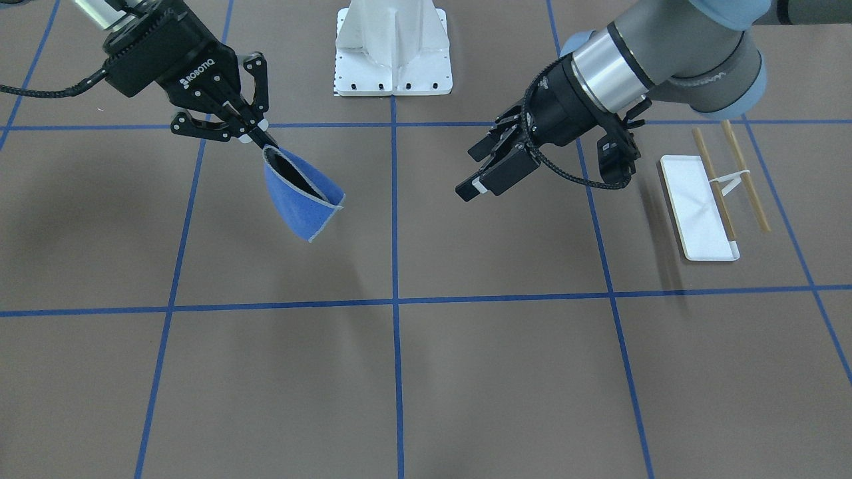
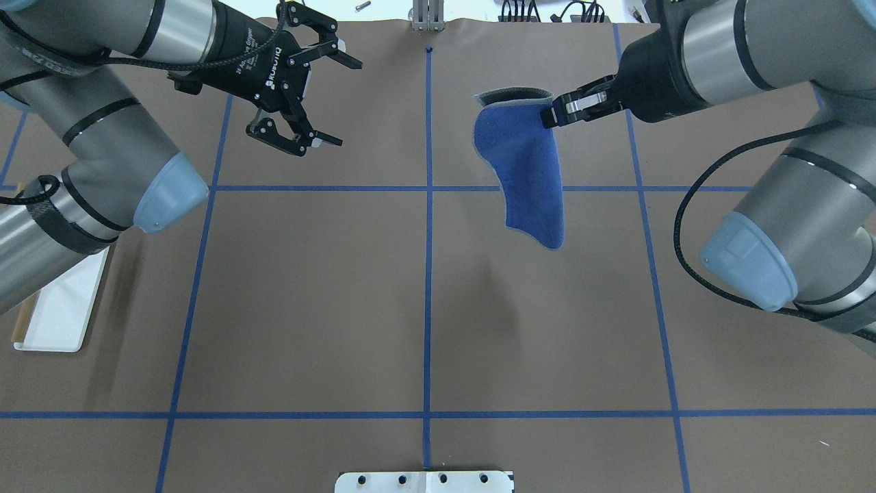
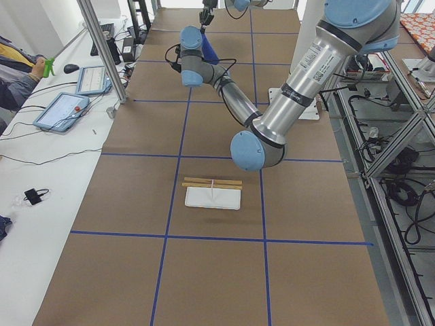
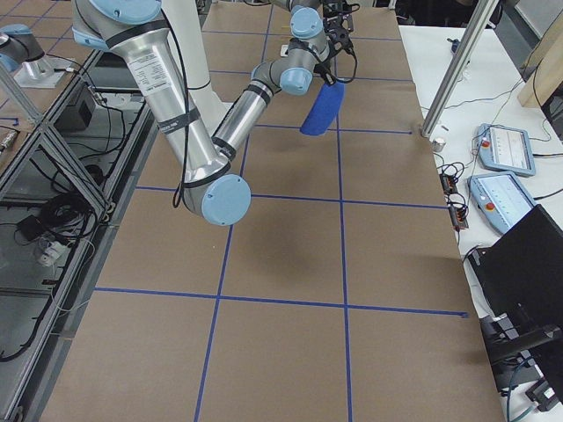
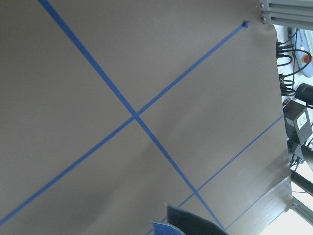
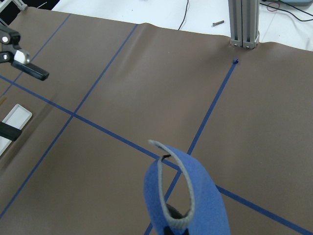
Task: Hang towel on rack
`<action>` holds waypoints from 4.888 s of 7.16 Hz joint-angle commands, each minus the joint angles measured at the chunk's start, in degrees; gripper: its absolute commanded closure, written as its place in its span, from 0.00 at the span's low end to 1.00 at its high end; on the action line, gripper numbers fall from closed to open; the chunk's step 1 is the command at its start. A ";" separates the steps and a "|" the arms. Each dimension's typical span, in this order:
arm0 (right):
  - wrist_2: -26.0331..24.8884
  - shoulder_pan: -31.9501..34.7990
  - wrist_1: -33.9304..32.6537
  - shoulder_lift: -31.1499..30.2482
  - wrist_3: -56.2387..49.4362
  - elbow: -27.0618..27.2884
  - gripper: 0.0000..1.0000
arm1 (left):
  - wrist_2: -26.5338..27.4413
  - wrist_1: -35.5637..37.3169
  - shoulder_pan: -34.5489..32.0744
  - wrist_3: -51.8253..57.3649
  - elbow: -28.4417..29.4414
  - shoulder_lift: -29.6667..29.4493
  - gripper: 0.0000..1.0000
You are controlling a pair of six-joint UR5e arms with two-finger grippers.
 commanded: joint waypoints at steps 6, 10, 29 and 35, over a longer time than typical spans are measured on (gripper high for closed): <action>-6.91 -7.75 0.09 2.00 -0.09 1.66 1.00 | 9.75 -0.56 7.41 -10.39 -0.03 -3.18 0.02; -10.25 -10.12 0.26 2.17 -1.84 2.37 1.00 | 10.14 -2.67 8.74 -12.51 -0.11 -3.09 0.02; -12.80 -13.20 0.61 2.44 -7.29 3.95 1.00 | 11.46 -3.91 11.03 -12.60 -2.14 -1.07 1.00; -15.97 -12.06 0.09 0.25 -0.40 5.87 0.00 | 11.20 -6.11 10.33 -7.27 -3.45 1.56 1.00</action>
